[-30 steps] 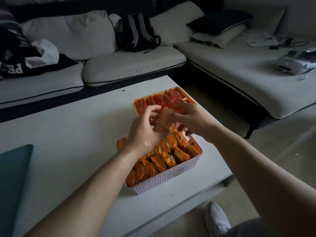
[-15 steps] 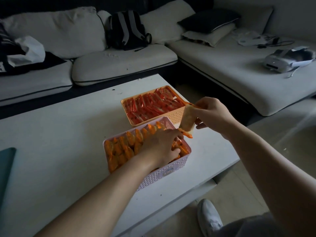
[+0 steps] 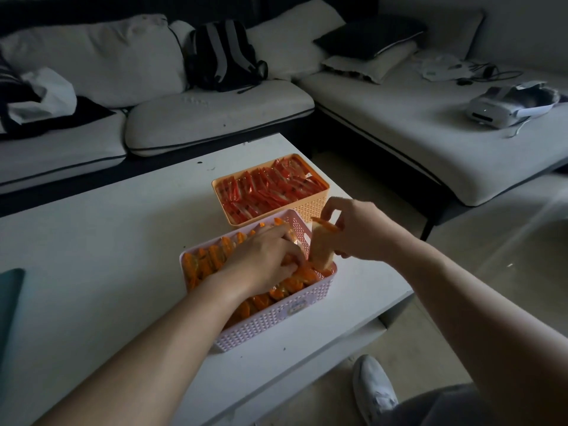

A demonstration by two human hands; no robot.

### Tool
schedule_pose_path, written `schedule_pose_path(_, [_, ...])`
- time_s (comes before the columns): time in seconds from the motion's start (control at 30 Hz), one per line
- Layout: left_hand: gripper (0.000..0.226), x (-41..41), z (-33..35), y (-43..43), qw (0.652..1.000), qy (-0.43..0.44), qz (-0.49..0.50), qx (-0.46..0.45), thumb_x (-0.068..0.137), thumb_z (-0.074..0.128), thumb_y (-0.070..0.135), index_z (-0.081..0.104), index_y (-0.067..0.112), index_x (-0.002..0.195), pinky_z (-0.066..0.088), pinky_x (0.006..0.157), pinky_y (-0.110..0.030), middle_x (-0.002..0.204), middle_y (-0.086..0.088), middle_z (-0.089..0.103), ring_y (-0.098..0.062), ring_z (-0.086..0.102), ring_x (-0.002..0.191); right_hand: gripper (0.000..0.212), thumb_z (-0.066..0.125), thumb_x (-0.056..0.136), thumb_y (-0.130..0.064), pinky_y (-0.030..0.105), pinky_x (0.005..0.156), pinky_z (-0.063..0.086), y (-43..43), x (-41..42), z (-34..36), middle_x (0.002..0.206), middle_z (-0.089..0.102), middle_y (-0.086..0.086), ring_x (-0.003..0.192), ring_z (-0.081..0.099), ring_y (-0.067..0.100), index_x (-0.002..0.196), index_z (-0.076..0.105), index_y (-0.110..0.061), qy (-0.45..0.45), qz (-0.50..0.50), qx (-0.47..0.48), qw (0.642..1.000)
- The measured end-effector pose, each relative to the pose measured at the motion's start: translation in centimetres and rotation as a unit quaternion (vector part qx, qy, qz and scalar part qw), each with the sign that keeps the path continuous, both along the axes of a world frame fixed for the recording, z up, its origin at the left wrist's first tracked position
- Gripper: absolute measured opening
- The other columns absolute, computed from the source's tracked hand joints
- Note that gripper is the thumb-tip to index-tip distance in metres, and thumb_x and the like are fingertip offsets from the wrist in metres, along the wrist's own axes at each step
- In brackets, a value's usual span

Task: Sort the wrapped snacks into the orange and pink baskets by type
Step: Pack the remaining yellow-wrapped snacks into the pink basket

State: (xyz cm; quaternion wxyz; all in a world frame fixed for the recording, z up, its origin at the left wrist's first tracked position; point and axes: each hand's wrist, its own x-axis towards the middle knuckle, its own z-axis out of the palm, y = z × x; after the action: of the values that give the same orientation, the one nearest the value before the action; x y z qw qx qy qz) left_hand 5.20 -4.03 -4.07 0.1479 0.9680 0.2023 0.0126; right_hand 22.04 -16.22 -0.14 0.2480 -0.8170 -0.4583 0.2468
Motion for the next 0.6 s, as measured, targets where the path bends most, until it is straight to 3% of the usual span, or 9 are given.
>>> schedule_pose_path(0.13, [0.015,-0.2,-0.1,0.3,0.999,-0.013,0.000,-0.032,0.095,0.067,0.033,0.075,0.039,0.106,0.041,0.101,-0.033,0.127,0.016,0.053,-0.013,0.043,0.128,0.037,0.070,0.092,-0.040,0.028,0.065,0.064,0.0,-1.2,-0.4,0.096,0.068,-0.004,0.075,0.070,0.016,0.122,0.054,-0.027,-0.127,0.063,-0.079,0.987])
schedule_pose_path(0.23, [0.018,-0.3,-0.2,0.6,0.999,-0.020,-0.014,-0.047,0.096,0.064,0.030,0.075,0.039,0.106,0.042,0.103,-0.034,0.129,0.019,0.055,-0.011,0.042,0.127,0.044,0.071,0.090,-0.046,0.020,0.057,0.053,0.1,-1.9,-1.0,0.094,0.068,-0.006,0.072,0.067,0.014,0.127,0.055,-0.028,-0.228,0.100,-0.131,0.960])
schedule_pose_path(0.33, [0.020,-0.2,-0.4,0.6,0.998,-0.021,-0.013,-0.050,0.097,0.060,0.030,0.075,0.039,0.107,0.040,0.105,-0.034,0.133,0.023,0.054,-0.010,0.040,0.129,0.047,0.061,0.092,-0.057,0.021,0.068,0.059,0.5,-1.4,-1.1,0.102,0.070,-0.007,0.080,0.069,0.014,0.128,0.060,-0.027,-0.211,0.121,-0.145,0.959])
schedule_pose_path(0.43, [0.023,-0.2,-0.4,0.6,0.999,-0.015,-0.012,-0.048,0.099,0.055,0.031,0.074,0.039,0.111,0.036,0.103,-0.032,0.137,0.023,0.053,-0.010,0.037,0.130,0.041,0.052,0.100,-0.049,0.029,0.082,0.062,0.7,-0.7,-1.1,0.113,0.070,-0.008,0.090,0.070,0.014,0.132,0.062,-0.026,-0.160,0.119,-0.145,0.969])
schedule_pose_path(0.5, [0.025,-0.2,-0.4,0.6,0.998,-0.014,-0.023,-0.053,0.099,0.054,0.030,0.074,0.039,0.111,0.035,0.101,-0.031,0.138,0.023,0.054,-0.011,0.038,0.129,0.032,0.054,0.101,-0.042,0.024,0.075,0.060,0.8,-0.8,-1.9,0.106,0.069,-0.008,0.085,0.069,0.014,0.128,0.059,-0.025,-0.189,0.106,-0.145,0.965])
schedule_pose_path(0.6, [0.025,-0.4,-0.1,0.4,0.996,-0.037,-0.031,-0.076,0.097,0.056,0.026,0.075,0.034,0.112,0.041,0.100,-0.030,0.131,0.017,0.062,-0.010,0.047,0.123,0.031,0.058,0.100,-0.036,0.026,0.060,0.056,1.3,-1.6,-3.7,0.091,0.065,-0.004,0.074,0.066,0.015,0.124,0.047,-0.020,-0.215,0.045,-0.142,0.965])
